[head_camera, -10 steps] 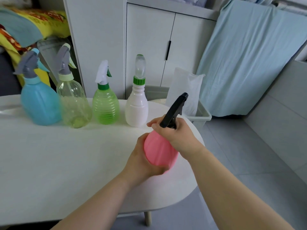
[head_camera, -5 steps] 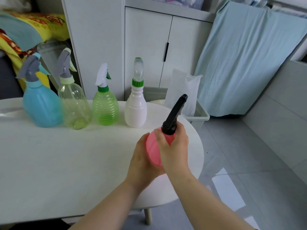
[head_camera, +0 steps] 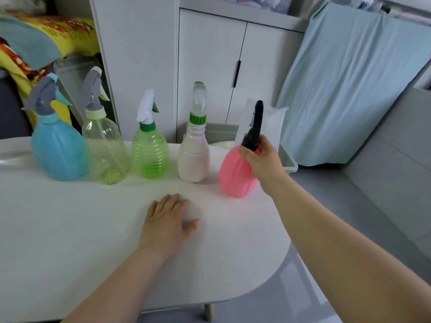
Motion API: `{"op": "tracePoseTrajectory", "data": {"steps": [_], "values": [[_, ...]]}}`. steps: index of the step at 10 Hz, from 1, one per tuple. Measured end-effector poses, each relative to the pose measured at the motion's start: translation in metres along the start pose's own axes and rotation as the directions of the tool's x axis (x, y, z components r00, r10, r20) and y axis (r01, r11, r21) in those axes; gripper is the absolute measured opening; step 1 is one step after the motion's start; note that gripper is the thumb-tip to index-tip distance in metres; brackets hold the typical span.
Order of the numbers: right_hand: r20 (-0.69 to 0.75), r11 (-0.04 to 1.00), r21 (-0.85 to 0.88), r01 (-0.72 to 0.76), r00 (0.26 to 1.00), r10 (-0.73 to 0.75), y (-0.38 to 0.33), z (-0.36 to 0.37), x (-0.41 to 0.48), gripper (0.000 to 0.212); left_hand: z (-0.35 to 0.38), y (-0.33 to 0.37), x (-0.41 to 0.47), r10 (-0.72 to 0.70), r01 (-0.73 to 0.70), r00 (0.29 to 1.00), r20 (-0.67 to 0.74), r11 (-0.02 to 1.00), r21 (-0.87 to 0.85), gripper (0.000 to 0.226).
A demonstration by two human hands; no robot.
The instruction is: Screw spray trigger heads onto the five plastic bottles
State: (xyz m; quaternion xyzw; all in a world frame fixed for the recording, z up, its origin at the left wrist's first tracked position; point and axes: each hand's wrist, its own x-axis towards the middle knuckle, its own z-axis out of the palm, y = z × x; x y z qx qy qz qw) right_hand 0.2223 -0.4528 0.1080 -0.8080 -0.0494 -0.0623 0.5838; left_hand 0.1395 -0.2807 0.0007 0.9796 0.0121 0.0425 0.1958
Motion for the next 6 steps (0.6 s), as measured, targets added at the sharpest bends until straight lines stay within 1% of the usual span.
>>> {"op": "tracePoseTrajectory", "data": {"steps": [1,2,4,5,6], "values": [[-0.035,1.0,-0.012,-0.006,0.999,0.006,0.006,0.006,0.018,0.026,0.006,0.001,0.001,0.004,-0.004,1.0,-0.029,1.0,0.03,0.059],[-0.063,1.0,-0.004,-0.03,0.998,0.03,0.013,0.008,0.032,0.028,0.007,0.0,0.001,0.007,-0.005,0.999,-0.051,0.999,0.034,0.059],[-0.014,1.0,-0.015,-0.014,1.0,0.013,0.026,0.01,0.044,0.034,0.007,-0.001,0.003,-0.003,0.004,0.998,-0.059,1.0,0.015,0.059],[0.012,1.0,-0.005,-0.023,1.0,0.023,0.031,0.009,0.043,0.042,0.009,-0.002,0.002,-0.004,0.004,0.997,-0.076,1.0,0.002,0.058],[-0.005,0.999,0.02,-0.03,1.0,0.03,0.036,0.006,0.037,0.06,0.008,-0.001,0.002,0.01,-0.009,0.999,-0.052,0.999,0.037,0.058]]}}
